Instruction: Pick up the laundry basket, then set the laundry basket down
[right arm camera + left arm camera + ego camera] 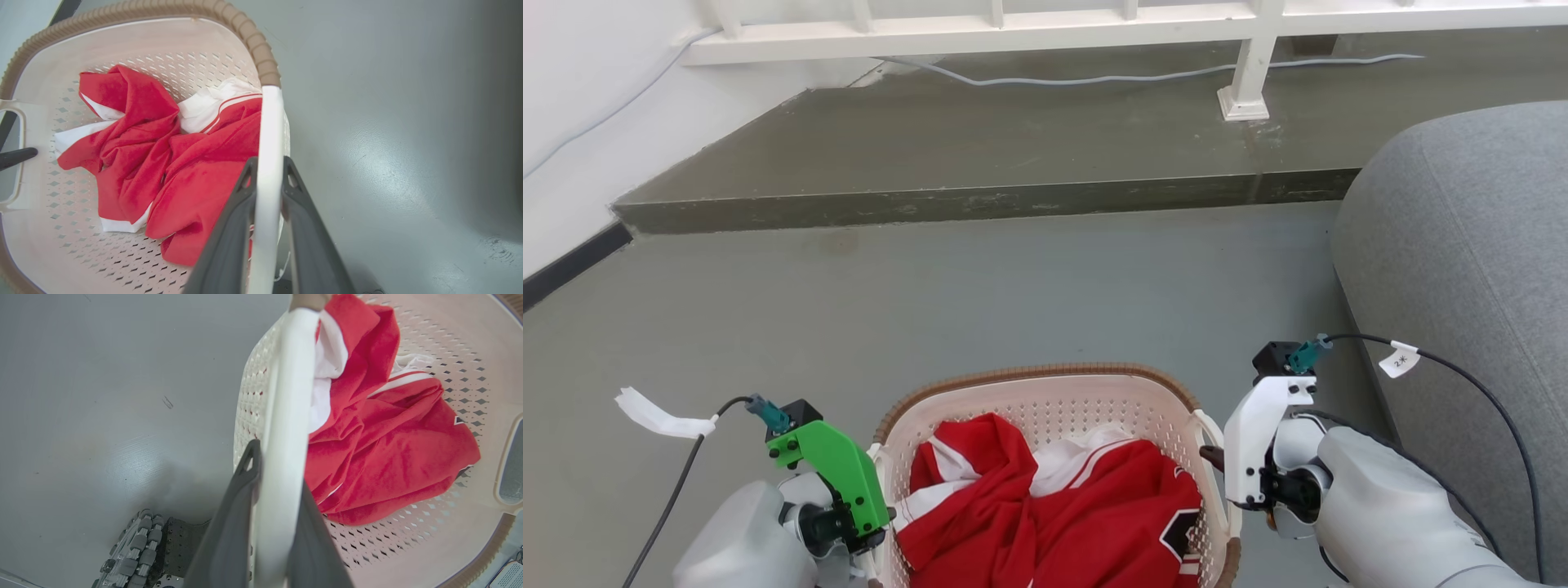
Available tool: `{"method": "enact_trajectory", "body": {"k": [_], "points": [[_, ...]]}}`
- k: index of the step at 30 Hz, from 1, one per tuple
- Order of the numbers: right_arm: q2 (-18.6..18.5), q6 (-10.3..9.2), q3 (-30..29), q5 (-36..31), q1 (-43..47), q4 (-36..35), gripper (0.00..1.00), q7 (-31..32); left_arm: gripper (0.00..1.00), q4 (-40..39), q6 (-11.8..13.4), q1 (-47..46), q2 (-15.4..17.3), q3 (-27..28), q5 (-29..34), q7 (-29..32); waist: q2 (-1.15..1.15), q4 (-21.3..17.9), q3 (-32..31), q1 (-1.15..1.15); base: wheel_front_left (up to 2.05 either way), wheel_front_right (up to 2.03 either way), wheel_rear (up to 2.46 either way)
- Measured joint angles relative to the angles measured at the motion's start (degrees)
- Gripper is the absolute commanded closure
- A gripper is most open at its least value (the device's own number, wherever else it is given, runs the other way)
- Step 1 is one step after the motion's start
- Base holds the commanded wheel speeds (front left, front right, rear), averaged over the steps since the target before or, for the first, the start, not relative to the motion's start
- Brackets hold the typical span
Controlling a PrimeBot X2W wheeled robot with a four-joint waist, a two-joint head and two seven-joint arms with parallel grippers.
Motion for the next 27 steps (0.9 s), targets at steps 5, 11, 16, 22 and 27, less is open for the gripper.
{"method": "enact_trajectory", "body": {"k": [5,11,16,22,27], "points": [[-0.1,0.0,0.21,0.79,-0.01,-0.07,1.0,0.0,1.0,-0.33,0.01,0.01,0.07,-0.25,0.0,-0.08,0.0,-0.06,-0.18,0.0,0.0,0.0,0.0],[-0.22,0.0,0.41,1.38,-0.01,-0.48,1.0,-0.09,1.0,-0.78,0.16,0.02,0.13,-0.86,-0.01,-0.26,0.0,-0.18,-0.13,0.0,0.0,0.0,0.0],[-0.33,-0.01,0.69,1.53,-0.01,-0.57,1.0,-0.16,1.0,-0.94,0.16,0.02,0.15,-1.18,-0.02,-0.33,0.0,-0.22,-0.03,0.0,0.0,0.0,0.0],[-0.38,-0.03,1.48,1.86,-0.01,-0.73,1.0,-0.58,1.0,-0.92,0.16,0.02,0.2,-1.43,-0.25,-0.32,0.0,-0.13,-0.05,0.0,0.0,0.0,0.0],[-0.44,-0.03,1.77,1.93,-0.01,-0.94,1.0,-0.6,1.0,-0.92,0.18,0.02,0.26,-1.6,-0.42,-0.33,0.0,-0.04,-0.04,0.0,0.0,0.0,0.0]]}}
